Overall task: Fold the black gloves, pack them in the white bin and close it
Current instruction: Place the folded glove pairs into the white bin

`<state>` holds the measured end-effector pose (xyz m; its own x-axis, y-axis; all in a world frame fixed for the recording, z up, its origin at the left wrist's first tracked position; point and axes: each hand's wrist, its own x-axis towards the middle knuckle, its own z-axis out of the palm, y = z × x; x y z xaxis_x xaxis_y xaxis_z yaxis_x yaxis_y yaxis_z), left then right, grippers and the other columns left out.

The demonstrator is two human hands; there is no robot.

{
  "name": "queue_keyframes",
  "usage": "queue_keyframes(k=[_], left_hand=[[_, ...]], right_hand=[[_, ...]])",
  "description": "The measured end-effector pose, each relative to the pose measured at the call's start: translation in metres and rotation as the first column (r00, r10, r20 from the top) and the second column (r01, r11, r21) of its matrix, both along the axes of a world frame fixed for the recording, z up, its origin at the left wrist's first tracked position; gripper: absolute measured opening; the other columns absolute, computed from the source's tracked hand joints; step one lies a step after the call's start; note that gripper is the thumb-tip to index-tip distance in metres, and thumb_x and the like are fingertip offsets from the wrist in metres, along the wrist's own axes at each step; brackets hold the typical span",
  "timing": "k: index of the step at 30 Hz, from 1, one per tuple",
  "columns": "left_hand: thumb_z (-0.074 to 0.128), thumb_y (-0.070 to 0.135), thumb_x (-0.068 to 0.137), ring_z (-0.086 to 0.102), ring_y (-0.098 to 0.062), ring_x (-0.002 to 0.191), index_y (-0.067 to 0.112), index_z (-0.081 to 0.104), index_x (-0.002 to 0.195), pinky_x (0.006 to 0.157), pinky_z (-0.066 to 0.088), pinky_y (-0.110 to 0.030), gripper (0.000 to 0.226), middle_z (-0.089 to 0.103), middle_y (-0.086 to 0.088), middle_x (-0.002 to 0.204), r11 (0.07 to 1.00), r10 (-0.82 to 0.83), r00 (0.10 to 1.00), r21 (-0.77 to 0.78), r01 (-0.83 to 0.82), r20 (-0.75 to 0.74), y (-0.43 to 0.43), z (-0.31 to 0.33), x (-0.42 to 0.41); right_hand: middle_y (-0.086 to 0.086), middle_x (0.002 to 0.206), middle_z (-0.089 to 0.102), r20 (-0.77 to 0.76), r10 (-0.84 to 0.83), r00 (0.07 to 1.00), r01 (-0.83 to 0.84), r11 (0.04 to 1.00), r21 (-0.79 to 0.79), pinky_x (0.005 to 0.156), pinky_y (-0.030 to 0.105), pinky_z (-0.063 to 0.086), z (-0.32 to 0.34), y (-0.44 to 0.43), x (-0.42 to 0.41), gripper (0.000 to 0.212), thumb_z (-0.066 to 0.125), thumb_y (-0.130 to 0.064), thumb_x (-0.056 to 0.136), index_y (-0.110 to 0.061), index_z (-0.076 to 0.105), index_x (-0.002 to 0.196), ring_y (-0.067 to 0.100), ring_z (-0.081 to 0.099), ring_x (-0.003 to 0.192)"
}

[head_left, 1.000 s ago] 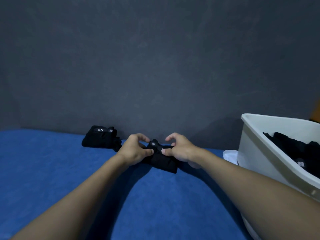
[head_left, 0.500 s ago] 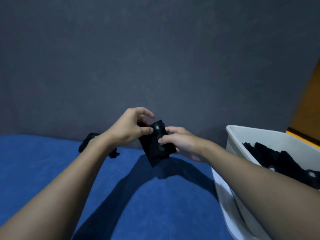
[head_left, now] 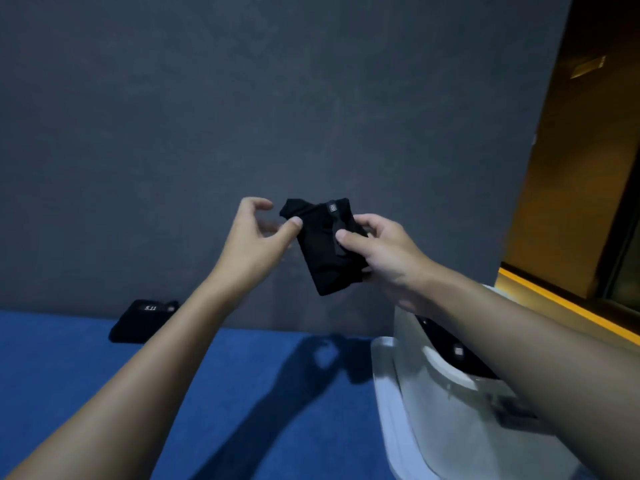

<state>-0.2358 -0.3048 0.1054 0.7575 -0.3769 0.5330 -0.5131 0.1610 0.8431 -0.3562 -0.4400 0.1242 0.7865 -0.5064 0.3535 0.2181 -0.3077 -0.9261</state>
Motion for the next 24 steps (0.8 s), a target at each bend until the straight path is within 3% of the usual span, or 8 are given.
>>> queue_keyframes(k=[2,6,10,13,15,17,20,24], left_hand=[[0.068,0.023,0.092,0.071,-0.017,0.075,0.017,0.039,0.13,0.064,0.059,-0.033,0.048,0.068,-0.009,0.098,0.985,-0.163,0.983,-0.079,0.156,-0.09,-0.013,0.0,-0.016],[0.067,0.01,0.092,0.068,-0.019,0.071,0.016,0.038,0.126,0.061,0.059,-0.032,0.044,0.065,-0.009,0.082,0.952,-0.248,0.962,-0.214,0.22,-0.117,-0.044,0.003,-0.044],[0.067,0.015,0.093,0.067,-0.012,0.069,0.018,0.041,0.122,0.061,0.058,-0.027,0.04,0.067,-0.003,0.079,0.945,-0.29,0.949,-0.191,0.265,-0.121,-0.071,0.001,-0.063],[0.063,0.017,0.096,0.066,-0.013,0.069,0.017,0.045,0.117,0.059,0.057,-0.027,0.028,0.067,-0.006,0.085,0.924,-0.367,0.918,-0.17,0.342,-0.151,-0.093,-0.002,-0.074],[0.062,0.019,0.096,0.067,-0.011,0.076,0.02,0.051,0.11,0.063,0.055,-0.026,0.018,0.068,-0.005,0.094,0.936,-0.353,0.932,-0.05,0.35,-0.079,-0.106,-0.009,-0.075],[0.064,0.022,0.094,0.066,-0.01,0.09,0.026,0.059,0.102,0.075,0.053,-0.024,0.01,0.068,0.002,0.1,0.949,-0.296,0.95,0.142,0.281,0.099,-0.116,-0.022,-0.067],[0.063,0.033,0.092,0.061,-0.003,0.103,0.034,0.062,0.098,0.09,0.049,-0.025,0.006,0.065,0.013,0.105,0.899,-0.317,0.905,0.393,0.192,0.283,-0.123,-0.038,-0.055],[0.06,0.038,0.094,0.059,0.005,0.095,0.032,0.069,0.103,0.087,0.047,-0.023,0.014,0.066,0.017,0.106,0.82,-0.351,0.875,0.562,0.114,0.335,-0.121,-0.046,-0.05]], right_hand=[[0.012,0.114,0.067,0.0,-0.01,1.0,0.01,1.0,-0.016,0.073,0.042,0.052,0.003,-0.006,-0.013,0.027,0.063,-0.015,0.094,-0.011,0.059,0.12,0.023,0.065,0.087],[0.014,0.111,0.07,-0.034,0.024,0.999,-0.024,1.0,-0.004,0.086,0.052,0.055,0.006,-0.025,-0.047,0.037,0.062,-0.018,0.095,-0.022,0.049,0.129,0.023,0.068,0.088],[0.021,0.108,0.062,-0.023,0.009,1.0,-0.01,1.0,-0.029,0.083,0.047,0.057,0.006,-0.048,-0.077,0.061,0.063,-0.013,0.093,-0.038,0.033,0.141,0.023,0.067,0.091],[0.011,0.093,0.06,0.001,-0.071,0.997,0.071,0.996,-0.062,0.079,0.046,0.057,0.002,-0.066,-0.093,0.064,0.062,-0.007,0.093,-0.037,0.034,0.142,0.019,0.065,0.08],[0.009,0.088,0.06,0.002,-0.158,0.987,0.158,0.985,-0.067,0.077,0.046,0.057,-0.002,-0.08,-0.101,0.06,0.063,-0.006,0.093,-0.034,0.037,0.139,0.019,0.064,0.075],[0.01,0.09,0.061,-0.039,-0.276,0.96,0.271,0.957,-0.099,0.075,0.043,0.056,-0.008,-0.095,-0.105,0.056,0.065,-0.009,0.091,-0.032,0.041,0.137,0.023,0.065,0.076],[0.015,0.099,0.064,-0.129,-0.388,0.913,0.369,0.918,-0.145,0.078,0.046,0.057,-0.017,-0.114,-0.106,0.05,0.066,-0.012,0.091,-0.028,0.045,0.132,0.032,0.068,0.084],[0.006,0.079,0.06,-0.174,-0.378,0.909,0.36,0.924,-0.126,0.063,0.036,0.052,-0.027,-0.125,-0.098,0.047,0.064,-0.01,0.092,-0.027,0.046,0.132,0.022,0.062,0.068]])
